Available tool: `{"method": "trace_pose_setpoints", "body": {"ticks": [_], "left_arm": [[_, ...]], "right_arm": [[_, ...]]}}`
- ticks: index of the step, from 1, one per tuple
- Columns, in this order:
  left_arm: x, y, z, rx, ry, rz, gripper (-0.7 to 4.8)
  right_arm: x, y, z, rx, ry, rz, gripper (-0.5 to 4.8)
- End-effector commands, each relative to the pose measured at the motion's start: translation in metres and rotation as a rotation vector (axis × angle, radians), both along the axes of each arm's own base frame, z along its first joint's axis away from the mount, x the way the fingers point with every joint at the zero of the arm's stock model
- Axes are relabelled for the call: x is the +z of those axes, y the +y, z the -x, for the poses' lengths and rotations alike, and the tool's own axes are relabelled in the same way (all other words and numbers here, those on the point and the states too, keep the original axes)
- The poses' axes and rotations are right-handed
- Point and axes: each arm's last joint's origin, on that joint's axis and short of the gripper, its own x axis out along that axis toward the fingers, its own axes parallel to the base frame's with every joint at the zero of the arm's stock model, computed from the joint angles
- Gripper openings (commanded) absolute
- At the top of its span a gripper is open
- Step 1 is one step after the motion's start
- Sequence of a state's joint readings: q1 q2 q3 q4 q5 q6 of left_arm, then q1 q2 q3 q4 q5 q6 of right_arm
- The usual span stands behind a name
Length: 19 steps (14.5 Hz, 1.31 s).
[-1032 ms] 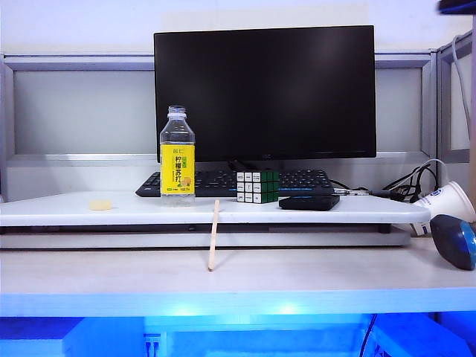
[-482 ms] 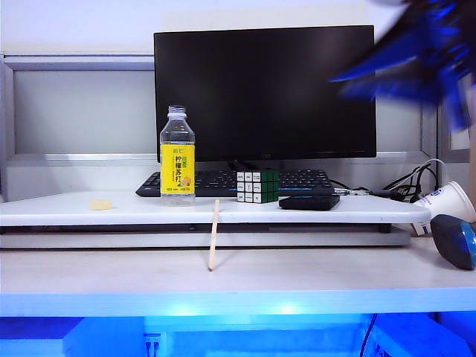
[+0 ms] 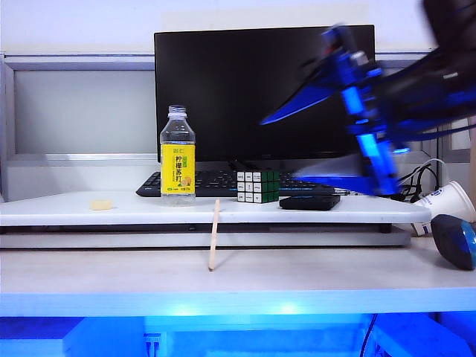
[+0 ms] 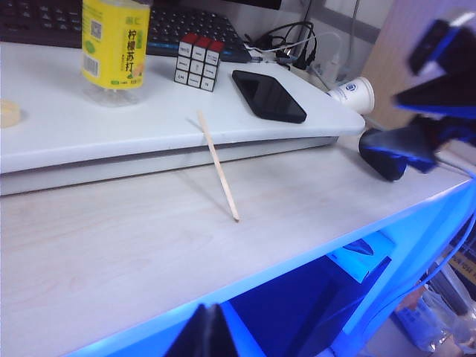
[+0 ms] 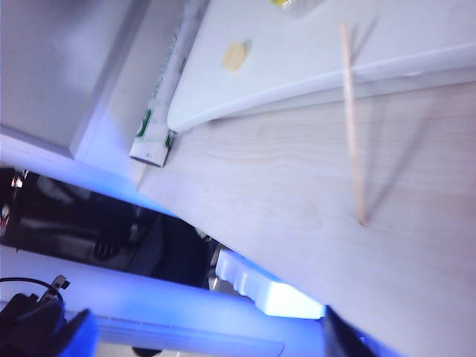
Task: Grab a stick from the table and stick it in a plastic bottle.
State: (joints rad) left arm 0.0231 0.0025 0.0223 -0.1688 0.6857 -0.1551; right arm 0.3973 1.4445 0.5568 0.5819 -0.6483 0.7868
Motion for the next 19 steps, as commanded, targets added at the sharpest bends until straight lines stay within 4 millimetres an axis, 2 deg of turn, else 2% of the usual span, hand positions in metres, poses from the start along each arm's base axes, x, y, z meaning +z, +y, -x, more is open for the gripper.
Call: {"method": "trace_pose_setpoints", "body": {"ticks": [1,2,4,6,9,10,13,14,16,19], "left_arm": [[-0.001,0.000,0.001,-0.014,0.016,0.005,-0.04],[-0.001,0.000,0.001,-0.014,0.016,0.005,-0.04],[-0.001,0.000,0.001,-0.014,0.016,0.005,-0.04],[-0.001,0.000,0.001,-0.014,0.016,0.005,-0.05],[-0.001,0.000,0.001,-0.014,0.016,0.005,-0.04],[-0.001,0.000,0.001,-0.015,0.017,0.005,-0.04],[-0.001,0.000,0.001,-0.014,0.016,0.005,-0.04],[-0.001,0.000,0.001,-0.014,0.016,0.005,-0.04],[-0.001,0.000,0.001,-0.014,0.016,0.005,-0.04],[-0.001,0.000,0.001,-0.014,0.016,0.005,-0.04]], "right_arm": [[0.001,0.016,-0.026,0.016,-0.017,-0.007,3.91],[-0.012,0.032,-0.061,0.018,0.023,0.009,3.90],[-0.030,0.049,-0.081,0.039,0.077,0.034,3.87],[-0.053,0.058,-0.098,0.039,0.129,0.059,3.87],[-0.058,0.065,-0.109,0.029,0.128,0.065,3.85],[-0.061,0.068,-0.115,0.025,0.125,0.065,3.55],[-0.066,0.080,-0.129,0.032,0.143,0.077,3.55],[-0.066,0.081,-0.129,0.033,0.142,0.077,3.54],[-0.072,0.087,-0.130,0.044,0.152,0.083,3.03],[-0.075,0.088,-0.129,0.035,0.159,0.094,3.01]]}}
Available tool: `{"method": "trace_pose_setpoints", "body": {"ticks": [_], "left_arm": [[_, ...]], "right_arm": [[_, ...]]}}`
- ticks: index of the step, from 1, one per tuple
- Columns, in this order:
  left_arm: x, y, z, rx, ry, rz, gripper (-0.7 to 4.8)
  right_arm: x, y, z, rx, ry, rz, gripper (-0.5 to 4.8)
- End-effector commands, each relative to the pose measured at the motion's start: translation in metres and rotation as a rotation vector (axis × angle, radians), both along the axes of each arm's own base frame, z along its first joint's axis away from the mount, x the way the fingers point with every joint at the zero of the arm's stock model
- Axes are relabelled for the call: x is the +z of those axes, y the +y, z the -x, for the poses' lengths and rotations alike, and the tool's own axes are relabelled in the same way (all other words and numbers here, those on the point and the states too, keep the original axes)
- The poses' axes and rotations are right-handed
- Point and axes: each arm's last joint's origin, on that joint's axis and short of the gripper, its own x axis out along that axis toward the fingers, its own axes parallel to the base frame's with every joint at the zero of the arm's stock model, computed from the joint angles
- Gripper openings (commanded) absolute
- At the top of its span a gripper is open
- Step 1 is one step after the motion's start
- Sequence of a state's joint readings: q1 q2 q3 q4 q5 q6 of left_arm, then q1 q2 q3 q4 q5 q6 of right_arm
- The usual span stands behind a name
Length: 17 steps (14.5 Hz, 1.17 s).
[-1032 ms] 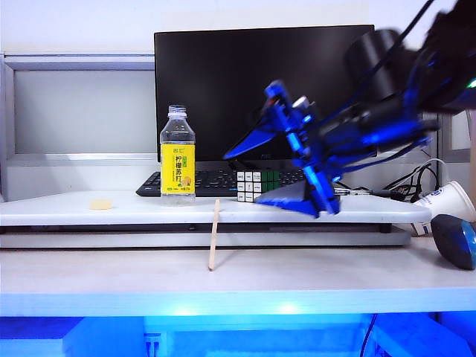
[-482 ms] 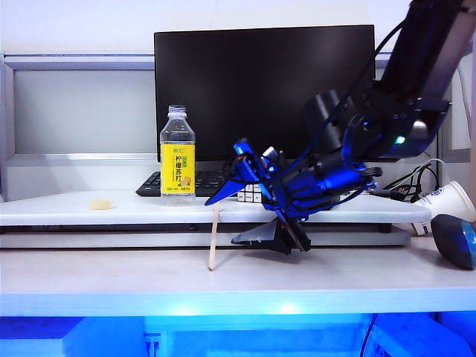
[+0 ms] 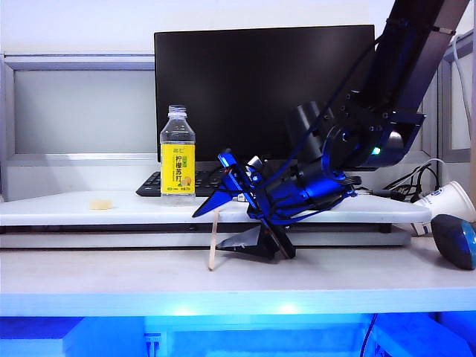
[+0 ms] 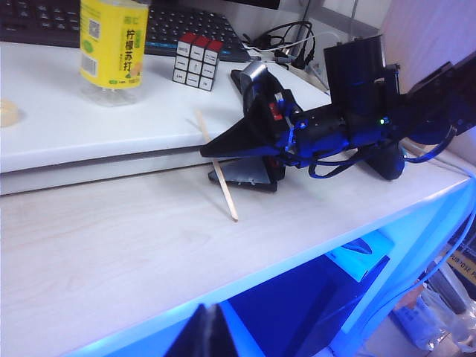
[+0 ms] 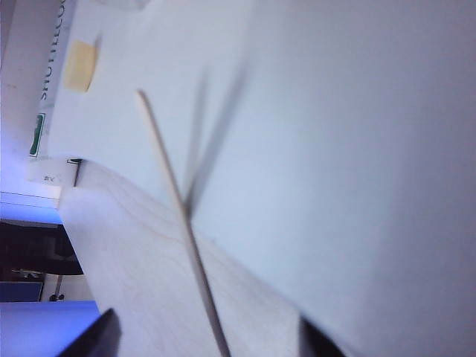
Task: Grab a stick from the table and stick it in a plastic bottle.
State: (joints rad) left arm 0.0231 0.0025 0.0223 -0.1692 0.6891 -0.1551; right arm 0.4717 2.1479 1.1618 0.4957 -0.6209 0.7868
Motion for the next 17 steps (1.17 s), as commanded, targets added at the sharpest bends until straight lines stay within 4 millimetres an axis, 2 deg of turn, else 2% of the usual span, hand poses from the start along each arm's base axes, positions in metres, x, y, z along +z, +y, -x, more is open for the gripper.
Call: {"method": "trace_pose_setpoints", "body": {"ticks": [1,2,3,4,5,6,7,8,10,13,14,15,16,17], "left_arm": [[-0.001,0.000,0.000,-0.011,0.016,0.004,-0.04],[-0.001,0.000,0.000,-0.011,0.016,0.004,-0.05],[-0.001,0.000,0.001,-0.011,0.016,0.004,-0.04],[-0.001,0.000,0.000,-0.011,0.016,0.004,-0.04],[-0.001,0.000,0.000,-0.011,0.016,0.004,-0.04],[-0.001,0.000,0.001,-0.011,0.016,0.004,-0.05],[-0.001,0.000,0.000,-0.010,0.016,0.004,-0.05],[-0.001,0.000,0.001,-0.010,0.016,0.004,-0.04],[-0.001,0.000,0.001,-0.010,0.016,0.004,-0.05],[-0.001,0.000,0.000,-0.007,0.016,0.004,-0.05],[-0.001,0.000,0.000,-0.007,0.016,0.004,-0.04],[-0.001,0.000,0.000,-0.007,0.016,0.004,-0.04],[-0.001,0.000,0.000,-0.006,0.015,0.003,-0.05],[-0.001,0.000,0.000,-0.006,0.015,0.003,-0.04]], "right_arm": [[0.001,0.000,-0.001,-0.018,-0.007,0.009,2.84],[0.001,0.000,-0.001,-0.020,-0.008,0.010,2.41],[0.000,0.000,-0.001,-0.039,-0.010,0.020,1.71],[0.000,0.000,-0.002,-0.061,-0.016,0.031,1.35],[0.000,-0.001,-0.002,-0.068,-0.017,0.034,1.23],[0.000,-0.001,-0.002,-0.075,-0.018,0.038,0.75],[0.000,-0.001,-0.002,-0.079,-0.020,0.039,0.62],[0.000,-0.001,-0.003,-0.084,-0.021,0.042,0.23],[0.000,-0.001,-0.003,-0.093,-0.024,0.046,-0.05],[0.003,0.000,-0.004,-0.081,-0.052,0.022,-0.05],[0.010,0.001,-0.005,-0.055,-0.085,-0.012,-0.05],[0.027,0.001,-0.005,-0.054,-0.154,-0.037,-0.05],[0.074,-0.001,-0.003,-0.080,-0.347,-0.038,-0.05],[0.080,-0.001,-0.003,-0.081,-0.370,-0.041,-0.05]]}}
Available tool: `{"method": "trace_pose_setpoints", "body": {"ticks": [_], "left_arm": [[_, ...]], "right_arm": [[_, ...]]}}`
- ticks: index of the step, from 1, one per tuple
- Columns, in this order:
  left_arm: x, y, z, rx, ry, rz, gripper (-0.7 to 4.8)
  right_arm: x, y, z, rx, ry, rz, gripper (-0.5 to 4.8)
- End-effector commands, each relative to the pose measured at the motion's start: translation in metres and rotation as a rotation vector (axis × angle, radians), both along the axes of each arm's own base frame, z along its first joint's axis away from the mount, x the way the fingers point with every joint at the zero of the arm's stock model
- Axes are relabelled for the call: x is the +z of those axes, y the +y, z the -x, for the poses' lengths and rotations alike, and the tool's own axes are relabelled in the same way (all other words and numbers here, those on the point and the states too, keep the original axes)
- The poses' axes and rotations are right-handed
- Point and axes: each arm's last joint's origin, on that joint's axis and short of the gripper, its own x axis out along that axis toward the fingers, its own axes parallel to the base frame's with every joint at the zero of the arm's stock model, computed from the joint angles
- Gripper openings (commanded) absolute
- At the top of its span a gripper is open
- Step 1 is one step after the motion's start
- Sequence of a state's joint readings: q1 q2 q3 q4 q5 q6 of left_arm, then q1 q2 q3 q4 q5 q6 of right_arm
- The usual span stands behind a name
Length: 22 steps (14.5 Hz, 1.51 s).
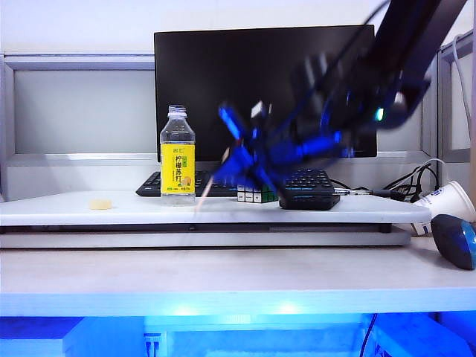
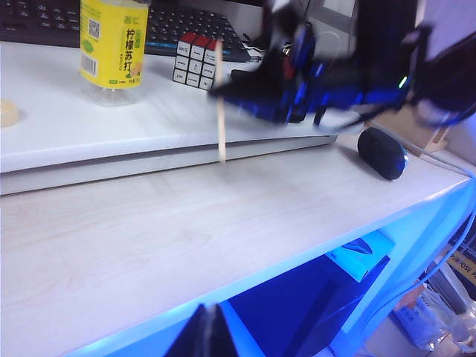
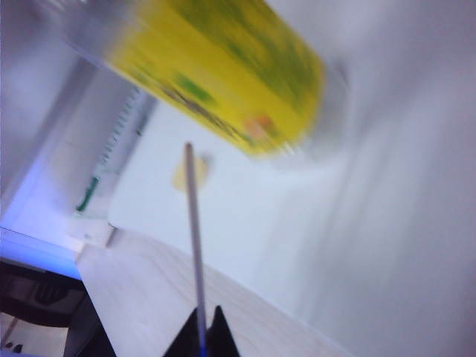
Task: Grab a stick from the table and stick it in a plastic bottle.
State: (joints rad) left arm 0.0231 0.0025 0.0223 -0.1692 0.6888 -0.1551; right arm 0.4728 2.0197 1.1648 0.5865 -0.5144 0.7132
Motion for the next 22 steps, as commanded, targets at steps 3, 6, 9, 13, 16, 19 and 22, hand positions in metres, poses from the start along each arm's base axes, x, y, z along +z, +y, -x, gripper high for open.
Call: {"method": "trace_pose_setpoints", "body": {"ticks": [3,6,9,13,16,19,22], "left_arm": [[-0.001,0.000,0.000,-0.005,0.011,-0.002,-0.04],[-0.001,0.001,0.000,0.026,-0.035,-0.068,-0.05],[0.000,0.002,-0.001,0.052,-0.067,-0.109,-0.05],[0.000,0.002,-0.001,0.050,-0.085,-0.126,-0.04],[0.000,0.002,-0.001,0.050,-0.088,-0.128,-0.05],[0.000,0.002,-0.001,0.065,-0.087,-0.131,-0.05],[0.000,0.002,-0.001,0.065,-0.087,-0.132,-0.04]], "right_arm": [[0.063,0.008,-0.016,-0.001,-0.195,-0.036,-0.05],[0.107,0.014,-0.030,0.007,-0.336,0.128,-0.05],[0.127,0.015,-0.034,-0.015,-0.407,0.162,-0.05],[0.142,0.015,-0.037,-0.068,-0.493,0.190,-0.05],[0.145,0.016,-0.037,-0.083,-0.547,0.206,-0.05],[0.154,0.022,-0.036,-0.083,-0.662,0.270,-0.05],[0.167,0.029,-0.042,-0.084,-0.714,0.257,-0.05]]}}
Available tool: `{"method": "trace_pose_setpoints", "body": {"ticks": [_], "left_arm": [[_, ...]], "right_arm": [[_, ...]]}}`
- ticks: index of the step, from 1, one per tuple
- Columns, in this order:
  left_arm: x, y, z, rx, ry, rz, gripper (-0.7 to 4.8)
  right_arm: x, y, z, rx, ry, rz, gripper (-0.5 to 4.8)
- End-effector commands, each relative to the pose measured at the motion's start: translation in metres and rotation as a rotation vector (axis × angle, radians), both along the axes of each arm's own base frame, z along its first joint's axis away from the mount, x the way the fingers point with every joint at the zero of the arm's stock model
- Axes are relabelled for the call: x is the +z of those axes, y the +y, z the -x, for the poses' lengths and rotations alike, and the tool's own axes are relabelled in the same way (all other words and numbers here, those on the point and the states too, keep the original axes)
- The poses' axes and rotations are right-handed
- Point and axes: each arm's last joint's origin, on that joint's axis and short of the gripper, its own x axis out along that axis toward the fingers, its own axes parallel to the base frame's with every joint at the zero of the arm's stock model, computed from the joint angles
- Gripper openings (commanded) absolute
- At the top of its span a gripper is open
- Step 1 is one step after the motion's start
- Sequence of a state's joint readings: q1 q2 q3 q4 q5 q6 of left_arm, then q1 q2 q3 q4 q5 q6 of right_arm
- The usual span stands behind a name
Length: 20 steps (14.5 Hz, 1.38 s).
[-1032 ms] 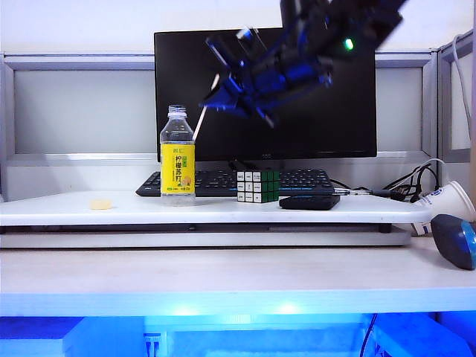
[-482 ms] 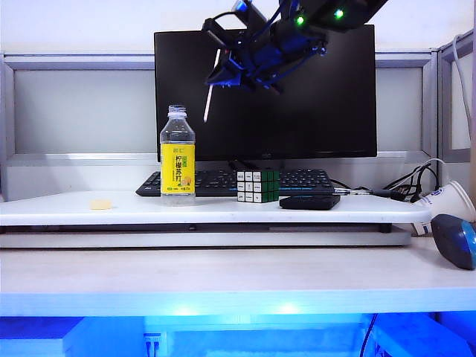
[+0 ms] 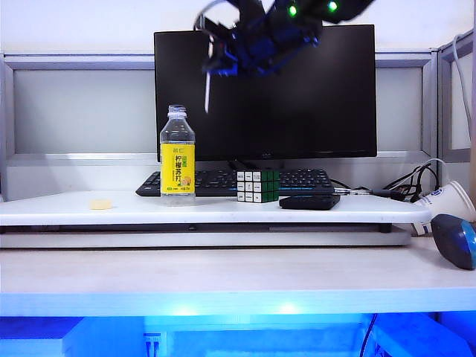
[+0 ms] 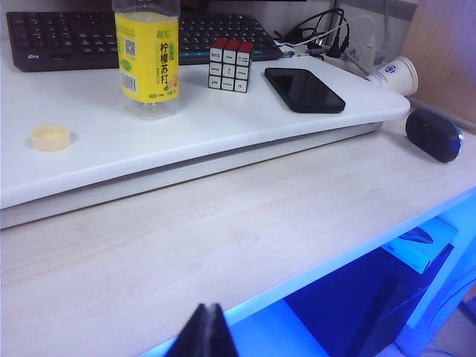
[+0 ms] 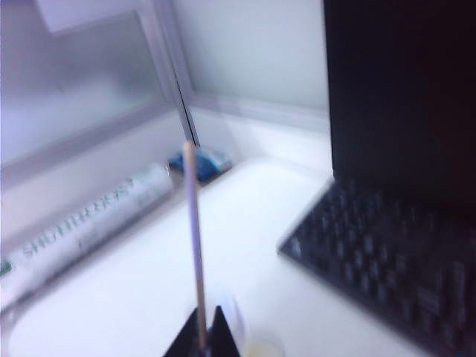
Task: Grab a stick from the table and stick it in a plastic bottle.
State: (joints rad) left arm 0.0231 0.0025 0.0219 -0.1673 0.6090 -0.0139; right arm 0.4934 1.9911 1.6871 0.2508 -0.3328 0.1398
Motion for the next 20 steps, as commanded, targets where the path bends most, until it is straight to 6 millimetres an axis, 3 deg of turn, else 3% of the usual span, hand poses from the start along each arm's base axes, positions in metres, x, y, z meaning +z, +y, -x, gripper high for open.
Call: {"method": "trace_pose_setpoints", "body": {"ticks": [1,3,8,16,20], "left_arm": [[0.001,0.000,0.000,0.003,-0.003,-0.007,-0.05],[0.001,0.000,0.000,0.003,-0.003,-0.006,-0.05],[0.000,0.000,0.000,0.003,-0.002,-0.006,-0.05],[0.000,0.000,0.000,0.003,-0.002,-0.006,-0.05],[0.000,0.000,0.000,0.003,-0.002,-0.006,-0.05]], "right_arm": [[0.020,0.009,-0.009,0.006,-0.083,-0.029,-0.05],[0.025,0.024,-0.021,0.021,-0.098,-0.031,-0.05],[0.016,0.041,-0.022,0.030,-0.119,0.003,-0.05],[0.024,0.042,-0.022,0.010,-0.183,0.000,-0.05],[0.014,0.045,-0.027,0.008,-0.182,0.000,-0.05]]}}
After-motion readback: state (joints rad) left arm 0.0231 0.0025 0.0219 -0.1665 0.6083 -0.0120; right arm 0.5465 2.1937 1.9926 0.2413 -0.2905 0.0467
